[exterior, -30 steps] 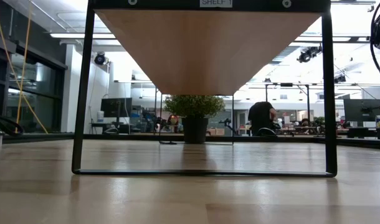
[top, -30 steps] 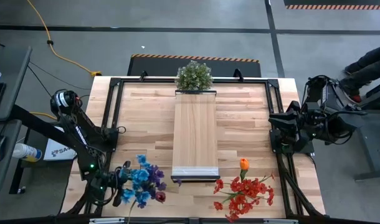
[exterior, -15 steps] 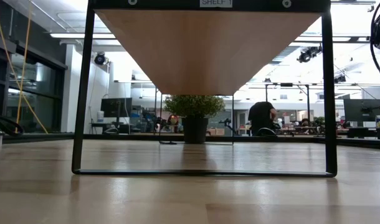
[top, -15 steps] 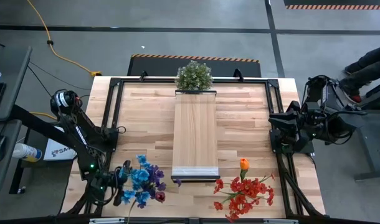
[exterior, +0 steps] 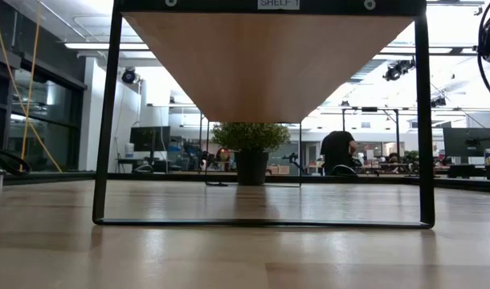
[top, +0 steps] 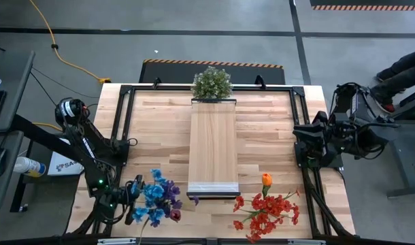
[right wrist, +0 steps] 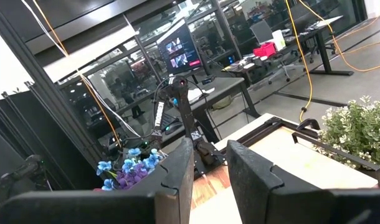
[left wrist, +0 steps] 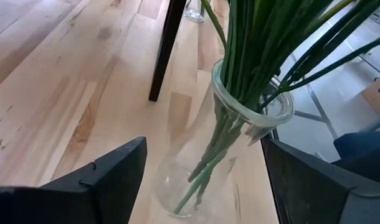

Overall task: Pick and place flowers into a vace then onto a shelf
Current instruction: Put the left transparent vase on the shelf

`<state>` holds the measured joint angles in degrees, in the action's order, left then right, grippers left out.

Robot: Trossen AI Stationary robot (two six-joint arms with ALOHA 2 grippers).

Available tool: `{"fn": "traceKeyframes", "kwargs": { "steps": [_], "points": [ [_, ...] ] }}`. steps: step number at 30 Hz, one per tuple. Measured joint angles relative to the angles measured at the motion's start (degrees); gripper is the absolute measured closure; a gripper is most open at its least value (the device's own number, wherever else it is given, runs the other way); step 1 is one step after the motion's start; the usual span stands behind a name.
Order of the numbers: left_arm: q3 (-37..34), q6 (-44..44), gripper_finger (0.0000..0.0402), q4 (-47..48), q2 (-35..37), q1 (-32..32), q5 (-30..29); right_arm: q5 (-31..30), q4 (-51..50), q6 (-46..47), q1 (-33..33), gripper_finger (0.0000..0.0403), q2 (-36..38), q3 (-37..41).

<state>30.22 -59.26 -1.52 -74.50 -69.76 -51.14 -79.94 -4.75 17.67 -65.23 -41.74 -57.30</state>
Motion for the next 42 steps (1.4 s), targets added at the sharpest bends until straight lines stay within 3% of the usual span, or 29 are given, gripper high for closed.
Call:
{"fn": "traceKeyframes", "kwargs": {
  "steps": [42],
  "points": [
    [0.0,0.8,0.0043,-1.6,0.0,0.0,-0.7,0.0,2.1,-0.2,0.0,0.0316,-0.7,0.0]
  ]
}}
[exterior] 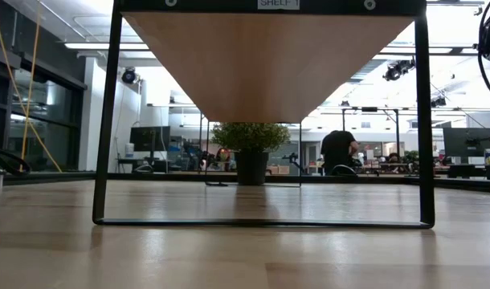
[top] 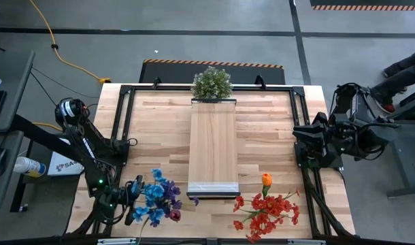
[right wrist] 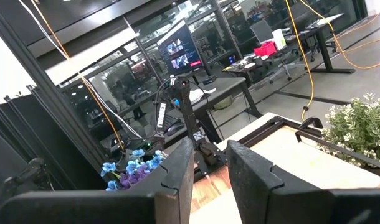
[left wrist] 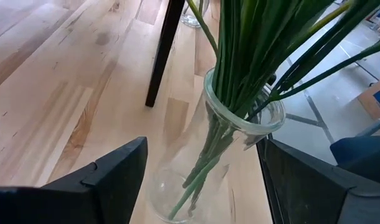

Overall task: Pick and place flowers into a vace then onto a shelf
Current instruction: Put the left transparent vase on the shelf

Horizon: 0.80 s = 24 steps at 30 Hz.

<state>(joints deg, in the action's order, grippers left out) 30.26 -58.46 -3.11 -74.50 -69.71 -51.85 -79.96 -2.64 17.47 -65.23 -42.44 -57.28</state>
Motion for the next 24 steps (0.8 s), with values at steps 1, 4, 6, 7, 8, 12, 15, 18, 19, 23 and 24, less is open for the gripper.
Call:
{"fn": "traceKeyframes", "kwargs": {
  "steps": [1,4,6,7,8,12,15,18,19,23,24],
  "points": [
    [0.0,0.0,0.0044,0.0,0.0,0.0,0.0,0.0,0.0,0.0,0.0,0.0315,0.0,0.0],
    [0.0,0.2,0.0046,0.3,0.0,0.0,0.3,0.0,0.3,0.0,0.0,0.0316,-0.2,0.0],
    [0.0,0.6,0.0046,0.2,0.0,0.7,0.5,-0.1,0.5,0.0,0.0,0.0315,-0.3,0.0],
    [0.0,0.8,0.0045,0.2,0.0,1.4,1.0,-0.1,0.5,0.0,0.0,0.0315,-0.4,0.0],
    [0.0,1.2,0.0044,0.2,0.0,2.1,1.9,-0.1,0.6,0.0,0.0,0.0315,-0.6,0.0],
    [0.0,2.8,0.0042,0.1,-0.1,4.9,5.7,-0.1,0.8,0.0,0.0,0.0315,-1.1,0.0],
    [0.0,3.1,0.0041,0.3,-0.6,6.6,7.9,0.0,1.0,0.1,0.0,0.0315,-1.5,0.0],
    [0.0,3.2,0.0041,-0.3,-0.7,6.7,6.9,0.0,1.4,0.0,0.0,0.0315,-1.8,0.0],
    [0.0,3.2,0.0041,-0.5,-0.7,6.7,6.3,0.0,1.5,0.0,0.0,0.0316,-1.9,0.0],
    [0.0,3.2,0.0041,-0.6,-0.7,6.7,6.1,0.4,1.5,0.0,0.0,0.0315,-1.9,0.0],
    [0.0,3.2,0.0041,-0.6,-0.7,6.7,6.1,0.4,1.6,0.0,0.0,0.0315,-1.9,0.0]
  ]
}}
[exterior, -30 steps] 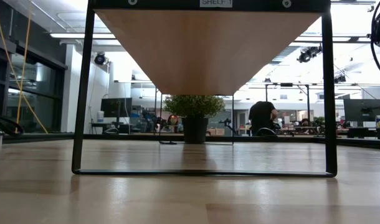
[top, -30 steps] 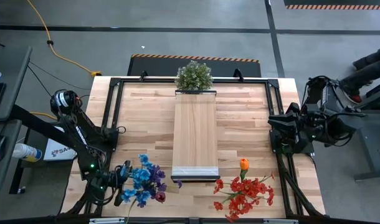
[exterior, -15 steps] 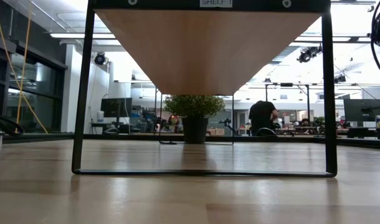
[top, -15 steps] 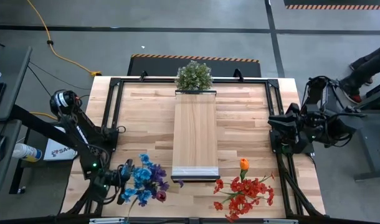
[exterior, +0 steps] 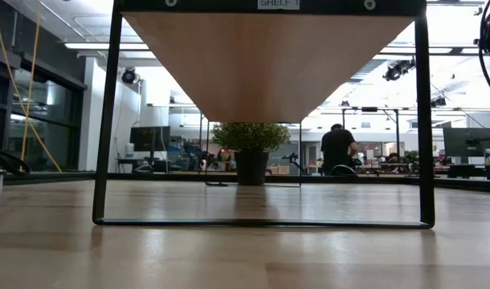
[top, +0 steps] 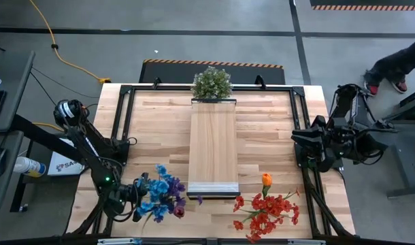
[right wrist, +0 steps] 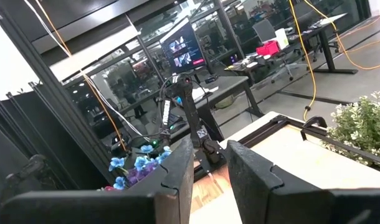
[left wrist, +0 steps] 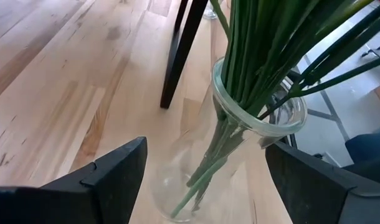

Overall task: Pick and place flowers into a vace then onto a shelf
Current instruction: Put the left transparent vase on the shelf

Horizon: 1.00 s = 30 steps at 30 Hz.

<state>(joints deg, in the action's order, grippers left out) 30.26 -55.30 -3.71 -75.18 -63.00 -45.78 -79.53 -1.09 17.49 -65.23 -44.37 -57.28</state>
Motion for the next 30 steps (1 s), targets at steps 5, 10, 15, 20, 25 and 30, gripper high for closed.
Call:
{"fn": "traceKeyframes", "kwargs": {
  "steps": [5,10,15,20,25,30],
  "points": [
    [0.0,0.4,0.0041,-0.2,0.0,0.0,-0.2,0.3,0.1,0.0,0.0,0.0315,0.0,0.0],
    [0.0,1.0,0.0041,-1.2,-2.0,0.0,-0.6,0.3,0.1,0.0,0.0,0.0315,-0.2,0.0],
    [0.0,1.1,0.0041,-3.8,-4.5,0.0,-0.5,0.3,0.1,0.0,0.0,0.0316,-0.8,0.0],
    [0.0,2.3,0.0041,-3.4,-5.1,0.0,-2.6,0.2,0.5,0.0,0.0,0.0315,-1.1,0.0],
    [0.0,4.0,0.0041,-3.4,-5.1,0.0,-4.2,0.2,2.1,-1.2,0.0,0.0316,-1.9,0.0],
    [0.0,4.1,0.0041,-4.1,-5.1,0.0,-5.2,0.2,3.5,-2.6,0.0,0.0316,-2.5,0.0]
  ]
}}
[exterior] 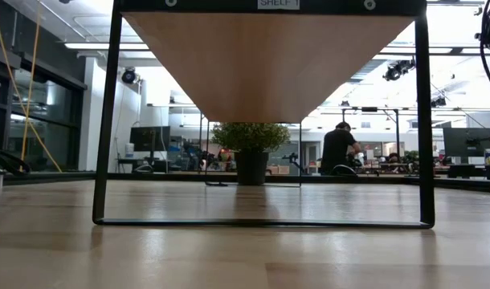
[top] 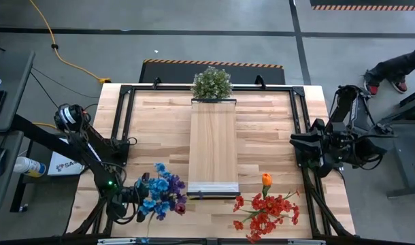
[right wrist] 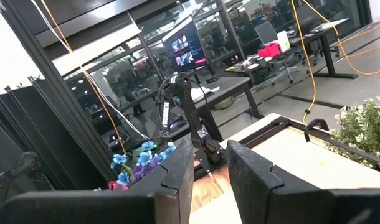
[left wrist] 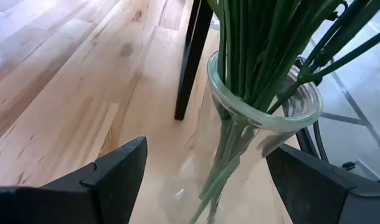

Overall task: Pick and place flowers into a vace then onto a shelf
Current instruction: Put the left transparent vase on the shelf

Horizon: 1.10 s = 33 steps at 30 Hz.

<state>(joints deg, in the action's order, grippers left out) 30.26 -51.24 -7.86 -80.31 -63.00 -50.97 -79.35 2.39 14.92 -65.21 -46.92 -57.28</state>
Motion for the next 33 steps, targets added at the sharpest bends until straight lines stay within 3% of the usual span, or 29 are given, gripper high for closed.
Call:
{"fn": "traceKeyframes", "kwargs": {
  "steps": [26,33],
  "points": [
    [0.0,1.7,0.0041,-2.6,-0.5,0.4,-3.0,0.7,0.5,-0.4,0.0,0.0315,-1.2,0.0],
    [0.0,1.5,0.0041,-2.7,-0.5,3.8,1.6,0.7,0.5,-0.4,0.0,0.0315,-1.2,0.0]
  ]
}}
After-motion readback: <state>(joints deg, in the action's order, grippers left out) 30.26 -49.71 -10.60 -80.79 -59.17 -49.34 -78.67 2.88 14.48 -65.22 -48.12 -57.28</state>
